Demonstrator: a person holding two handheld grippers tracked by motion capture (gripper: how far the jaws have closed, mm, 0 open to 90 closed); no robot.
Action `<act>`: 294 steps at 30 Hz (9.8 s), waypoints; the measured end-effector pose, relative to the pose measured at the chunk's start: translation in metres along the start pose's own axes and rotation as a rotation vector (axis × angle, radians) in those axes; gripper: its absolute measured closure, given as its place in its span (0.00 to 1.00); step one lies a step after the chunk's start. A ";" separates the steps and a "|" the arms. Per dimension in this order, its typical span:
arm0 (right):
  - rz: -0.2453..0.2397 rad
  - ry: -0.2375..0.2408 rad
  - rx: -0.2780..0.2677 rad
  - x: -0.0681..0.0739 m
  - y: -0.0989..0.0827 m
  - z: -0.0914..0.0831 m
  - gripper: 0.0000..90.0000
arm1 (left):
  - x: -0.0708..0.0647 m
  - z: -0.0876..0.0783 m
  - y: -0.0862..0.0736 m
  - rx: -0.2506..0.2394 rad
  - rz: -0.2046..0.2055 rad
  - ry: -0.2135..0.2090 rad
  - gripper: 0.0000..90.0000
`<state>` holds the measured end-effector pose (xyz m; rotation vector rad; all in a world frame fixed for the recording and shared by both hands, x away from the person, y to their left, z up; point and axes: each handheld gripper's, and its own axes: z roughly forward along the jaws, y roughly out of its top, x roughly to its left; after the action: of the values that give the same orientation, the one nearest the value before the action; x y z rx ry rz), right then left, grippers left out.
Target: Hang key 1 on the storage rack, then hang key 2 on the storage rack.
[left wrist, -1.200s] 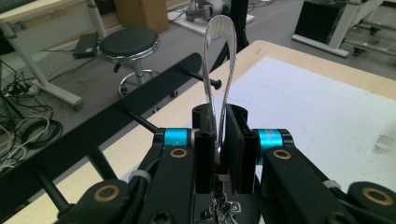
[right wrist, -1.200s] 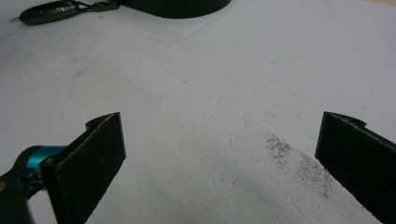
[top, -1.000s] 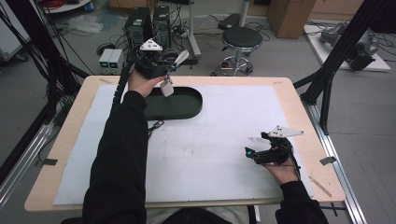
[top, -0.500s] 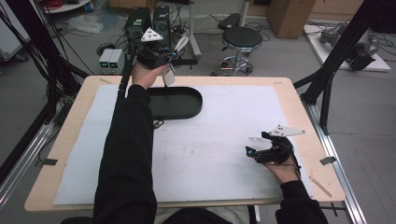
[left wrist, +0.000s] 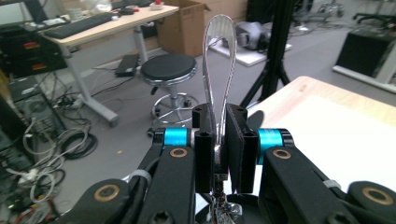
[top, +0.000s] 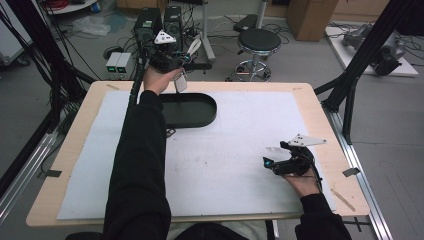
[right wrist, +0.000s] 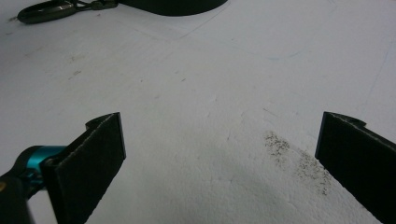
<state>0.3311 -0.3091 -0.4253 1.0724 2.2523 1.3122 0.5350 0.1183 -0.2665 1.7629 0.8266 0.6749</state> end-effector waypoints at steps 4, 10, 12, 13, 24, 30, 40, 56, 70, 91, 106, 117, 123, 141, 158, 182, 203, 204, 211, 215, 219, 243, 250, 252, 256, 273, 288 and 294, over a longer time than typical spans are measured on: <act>-0.002 0.000 0.001 0.000 0.000 0.000 0.01 | 0.002 0.005 0.002 0.010 -0.015 0.025 0.91; 0.000 0.002 0.002 0.000 0.000 0.000 0.01 | 0.005 0.014 0.002 0.012 -0.050 0.048 0.91; 0.001 0.001 0.005 0.000 0.000 0.000 0.01 | 0.006 0.017 -0.001 0.028 -0.046 0.070 0.91; 0.000 0.001 0.005 0.000 0.000 0.001 0.01 | 0.007 0.018 -0.002 0.038 -0.047 0.076 0.91; -0.002 0.001 0.005 0.000 0.000 0.000 0.01 | 0.010 0.011 -0.001 0.052 -0.162 0.040 0.34; -0.003 0.001 0.004 0.001 0.000 0.000 0.01 | 0.001 0.013 -0.002 0.137 -0.093 -0.008 0.05; -0.007 -0.001 0.003 0.001 0.000 0.000 0.01 | -0.016 -0.005 -0.002 0.083 -0.046 -0.082 0.05; -0.010 0.002 0.007 0.001 0.000 0.000 0.01 | -0.023 -0.048 -0.021 0.064 -0.025 -0.098 0.05; -0.005 -0.003 0.017 0.001 -0.001 0.000 0.01 | -0.025 -0.065 -0.052 0.094 -0.043 -0.115 0.05; -0.014 -0.011 0.019 0.002 -0.001 0.000 0.01 | -0.030 -0.089 -0.089 0.144 -0.035 -0.132 0.05; -0.013 -0.016 0.018 0.001 -0.001 0.000 0.01 | -0.025 -0.093 -0.123 0.230 -0.051 -0.132 0.05; -0.010 -0.014 0.022 0.001 -0.001 -0.001 0.01 | -0.024 -0.093 -0.140 0.304 -0.037 -0.117 0.05; -0.008 -0.012 0.022 0.000 -0.001 -0.001 0.01 | -0.022 -0.091 -0.154 0.370 -0.030 -0.111 0.05; -0.015 -0.014 0.031 0.000 -0.002 0.000 0.01 | -0.019 -0.081 -0.182 0.526 -0.053 -0.160 0.05; -0.020 -0.015 0.030 0.001 -0.002 0.000 0.01 | -0.024 -0.065 -0.193 0.623 -0.056 -0.186 0.25; -0.020 -0.026 0.004 0.001 -0.001 -0.006 0.02 | -0.037 -0.063 -0.187 0.633 -0.021 -0.069 0.72; -0.019 -0.027 0.004 0.000 -0.001 -0.006 0.02 | -0.043 -0.065 -0.184 0.610 0.052 -0.093 0.92; -0.019 -0.026 0.003 0.000 -0.001 -0.006 0.02 | -0.044 -0.066 -0.183 0.608 0.057 -0.094 0.92; -0.023 -0.025 0.002 0.001 -0.001 -0.005 0.02 | -0.041 -0.082 -0.170 0.547 0.089 -0.065 0.92; -0.021 -0.025 0.000 0.001 -0.001 -0.005 0.02 | -0.035 -0.092 -0.161 0.493 0.066 -0.059 0.92; -0.021 -0.023 0.003 0.000 -0.001 -0.005 0.02 | -0.029 -0.098 -0.149 0.465 0.066 -0.045 0.92; -0.022 -0.023 0.003 0.000 -0.001 -0.005 0.02 | -0.024 -0.105 -0.100 0.354 0.120 0.022 0.92; -0.024 -0.021 0.012 0.000 -0.001 -0.003 0.02 | -0.015 -0.110 -0.093 0.340 0.107 0.047 0.92; -0.025 -0.023 0.011 0.000 -0.001 -0.004 0.02 | -0.013 -0.111 -0.088 0.333 0.109 0.055 0.92; -0.027 -0.022 0.014 0.000 -0.001 -0.003 0.02 | -0.010 -0.113 -0.075 0.314 0.118 0.063 0.92; -0.028 -0.022 0.014 0.000 -0.001 -0.004 0.02 | 0.002 -0.108 -0.049 0.265 0.095 0.091 0.92; -0.032 -0.024 0.018 0.001 -0.001 -0.003 0.02 | 0.002 -0.087 -0.042 0.238 0.071 0.152 0.92; -0.033 -0.027 0.019 0.000 -0.002 -0.004 0.02 | 0.001 -0.078 -0.046 0.261 0.069 0.172 0.92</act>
<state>0.3276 -0.3116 -0.4246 1.0486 2.2579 1.2583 0.4660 0.1731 -0.2856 1.9951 1.0116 0.8010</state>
